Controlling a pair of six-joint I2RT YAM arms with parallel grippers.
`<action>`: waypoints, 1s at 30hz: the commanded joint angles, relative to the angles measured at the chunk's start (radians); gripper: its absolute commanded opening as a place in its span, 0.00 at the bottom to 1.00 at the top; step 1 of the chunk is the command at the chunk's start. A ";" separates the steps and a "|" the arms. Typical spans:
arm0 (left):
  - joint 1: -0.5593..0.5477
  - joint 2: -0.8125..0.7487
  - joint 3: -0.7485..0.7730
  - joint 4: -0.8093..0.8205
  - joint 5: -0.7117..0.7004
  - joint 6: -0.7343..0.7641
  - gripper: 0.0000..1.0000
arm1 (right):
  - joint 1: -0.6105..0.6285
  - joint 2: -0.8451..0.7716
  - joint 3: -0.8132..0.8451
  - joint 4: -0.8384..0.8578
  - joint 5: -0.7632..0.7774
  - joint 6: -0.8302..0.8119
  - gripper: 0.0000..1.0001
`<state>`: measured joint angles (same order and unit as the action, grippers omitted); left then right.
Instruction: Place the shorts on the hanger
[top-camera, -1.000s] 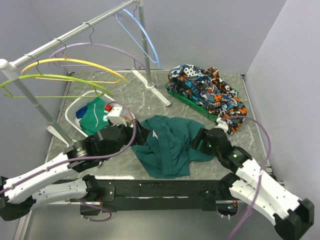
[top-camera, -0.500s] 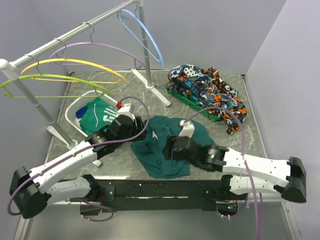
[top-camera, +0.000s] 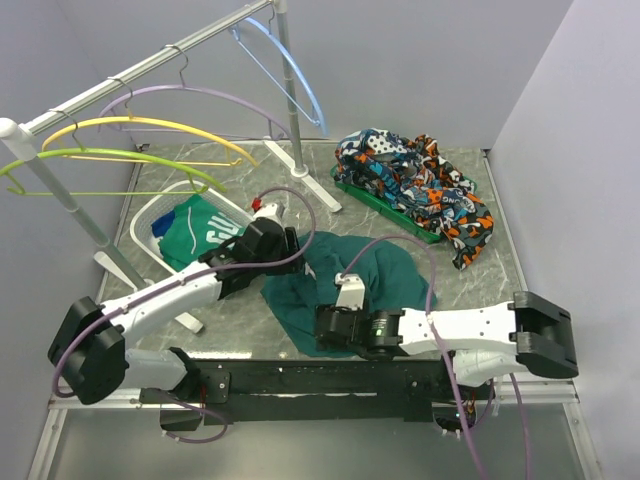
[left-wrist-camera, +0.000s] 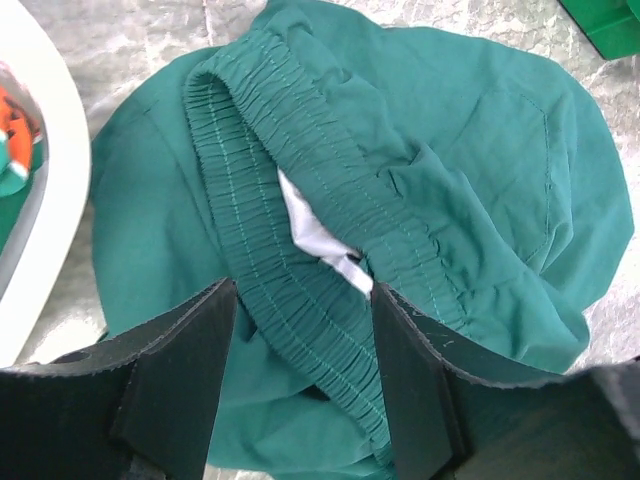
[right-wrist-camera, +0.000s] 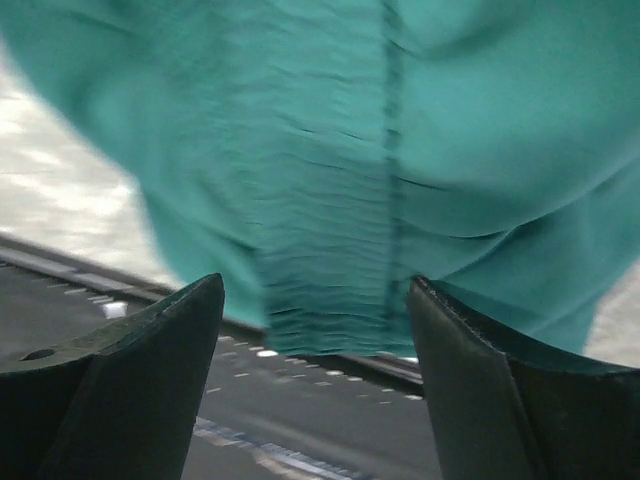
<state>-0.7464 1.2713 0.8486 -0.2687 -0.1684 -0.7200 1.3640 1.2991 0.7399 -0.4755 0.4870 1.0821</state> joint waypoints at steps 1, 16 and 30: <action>0.002 0.048 0.055 0.052 0.021 0.002 0.61 | -0.009 0.026 -0.025 -0.024 0.065 0.081 0.76; -0.001 0.184 0.138 0.010 -0.075 0.083 0.41 | -0.250 -0.451 -0.120 -0.267 0.156 0.061 0.00; 0.001 0.371 0.233 -0.006 -0.188 0.122 0.38 | -0.287 -0.600 -0.063 -0.423 0.214 0.062 0.00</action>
<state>-0.7464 1.6211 1.0302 -0.2829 -0.3138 -0.6380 1.0901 0.7380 0.6224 -0.8406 0.6231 1.1542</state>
